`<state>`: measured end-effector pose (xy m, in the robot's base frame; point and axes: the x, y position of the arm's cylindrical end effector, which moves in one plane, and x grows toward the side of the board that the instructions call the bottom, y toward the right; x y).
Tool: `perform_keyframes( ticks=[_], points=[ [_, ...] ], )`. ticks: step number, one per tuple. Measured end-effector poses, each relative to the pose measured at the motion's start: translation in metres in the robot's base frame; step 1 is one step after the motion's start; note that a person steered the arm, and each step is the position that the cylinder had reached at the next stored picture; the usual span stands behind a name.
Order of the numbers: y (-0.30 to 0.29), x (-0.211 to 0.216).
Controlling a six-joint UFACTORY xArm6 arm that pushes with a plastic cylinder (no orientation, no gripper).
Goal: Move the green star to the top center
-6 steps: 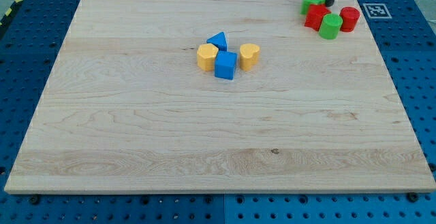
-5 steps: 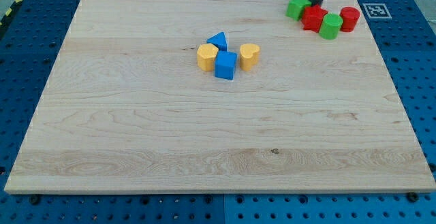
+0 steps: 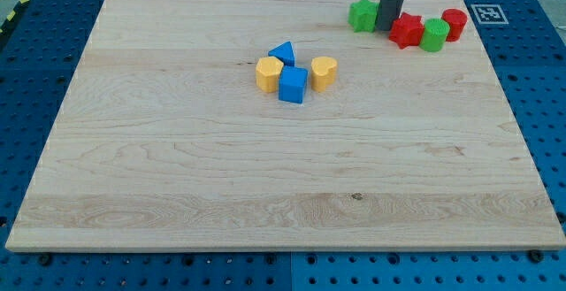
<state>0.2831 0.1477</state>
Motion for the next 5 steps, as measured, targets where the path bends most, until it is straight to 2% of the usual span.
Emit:
perform_keyframes(
  ticks=[2, 5],
  points=[
    [-0.041, -0.031],
    [-0.12, -0.031]
  ],
)
